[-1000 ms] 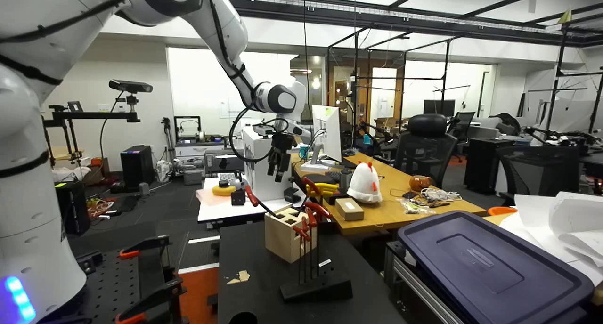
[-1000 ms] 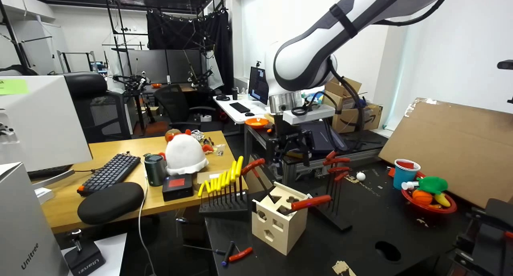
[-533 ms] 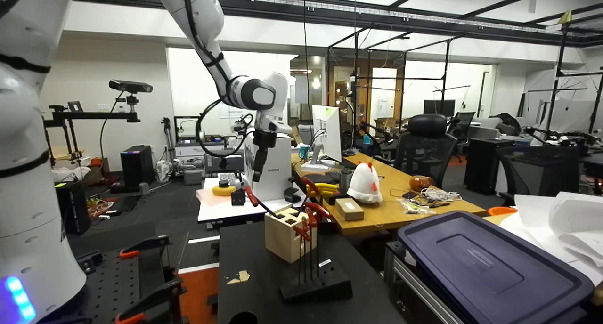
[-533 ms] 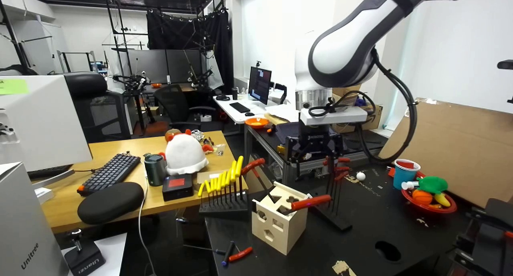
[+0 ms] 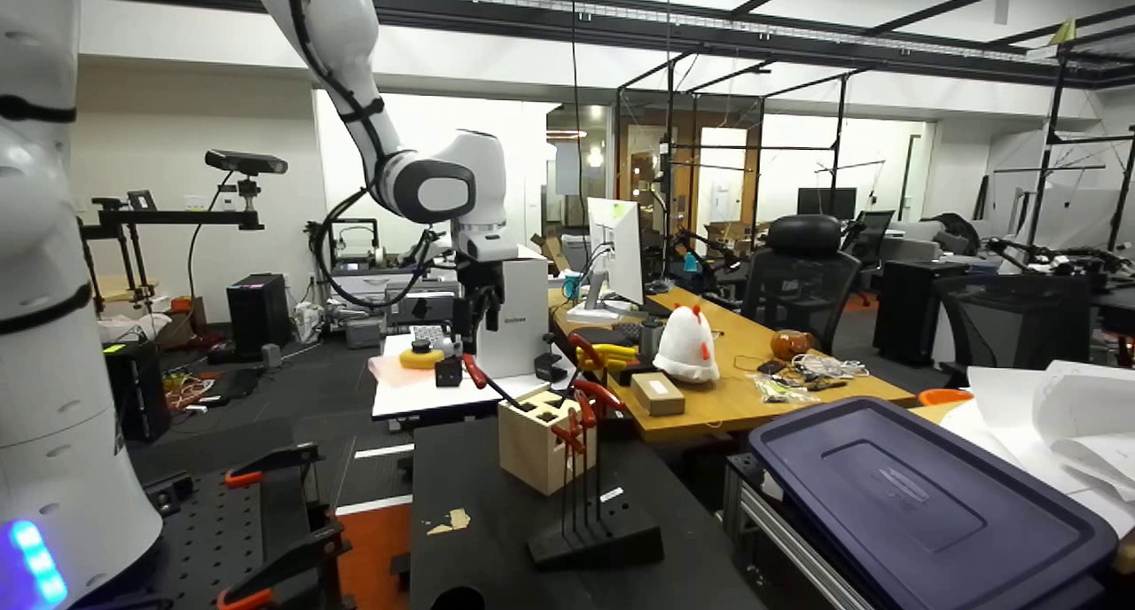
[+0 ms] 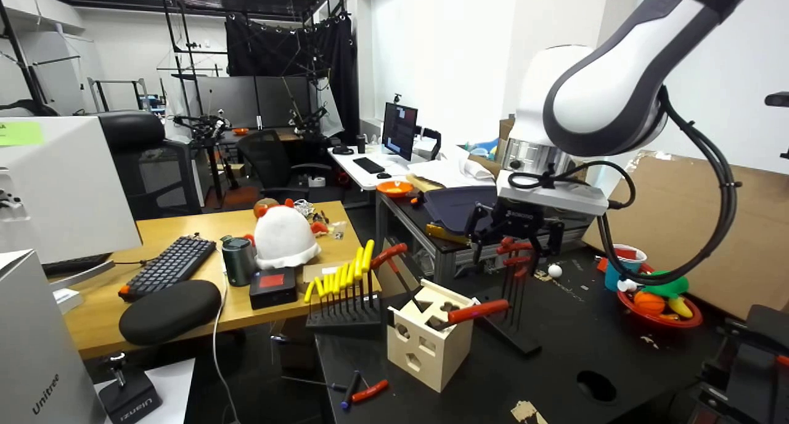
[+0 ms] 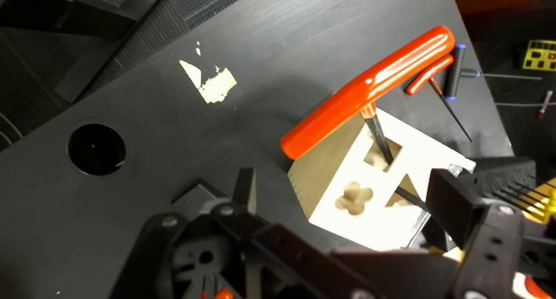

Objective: Pick up the orange object and put it on the holder.

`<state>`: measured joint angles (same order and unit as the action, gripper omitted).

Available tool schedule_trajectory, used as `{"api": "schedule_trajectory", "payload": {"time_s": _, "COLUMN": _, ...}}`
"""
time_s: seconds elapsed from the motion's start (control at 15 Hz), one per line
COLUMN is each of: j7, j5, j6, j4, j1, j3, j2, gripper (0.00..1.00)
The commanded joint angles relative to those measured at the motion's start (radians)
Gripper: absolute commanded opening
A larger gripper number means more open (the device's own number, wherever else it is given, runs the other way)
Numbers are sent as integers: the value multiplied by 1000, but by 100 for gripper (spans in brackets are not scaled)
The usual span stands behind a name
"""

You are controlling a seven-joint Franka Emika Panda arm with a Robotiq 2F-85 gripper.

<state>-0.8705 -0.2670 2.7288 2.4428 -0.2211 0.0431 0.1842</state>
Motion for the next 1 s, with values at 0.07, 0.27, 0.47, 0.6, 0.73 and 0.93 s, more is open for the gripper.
{"api": "schedule_trajectory", "payload": {"time_s": 0.07, "j7": -30, "j5": -21, "j6": 171, "j4": -49, "j1": 8, "j3": 18, "j2": 121, "gripper": 100}}
{"api": "schedule_trajectory", "payload": {"time_s": 0.27, "j7": -24, "j5": -39, "j6": 194, "j4": -95, "j1": 9, "j3": 18, "j2": 177, "gripper": 100}}
{"api": "schedule_trajectory", "payload": {"time_s": 0.47, "j7": -125, "j5": 63, "j6": 142, "j4": -123, "j1": -81, "j3": -95, "j2": 165, "gripper": 100}}
{"api": "schedule_trajectory", "payload": {"time_s": 0.6, "j7": -207, "j5": 147, "j6": 99, "j4": -141, "j1": -138, "j3": -166, "j2": 155, "gripper": 100}}
{"api": "schedule_trajectory", "payload": {"time_s": 0.73, "j7": -274, "j5": 210, "j6": 18, "j4": -157, "j1": -157, "j3": -191, "j2": 147, "gripper": 100}}
{"api": "schedule_trajectory", "payload": {"time_s": 0.93, "j7": -319, "j5": 230, "j6": -70, "j4": -168, "j1": -124, "j3": -150, "j2": 134, "gripper": 100}}
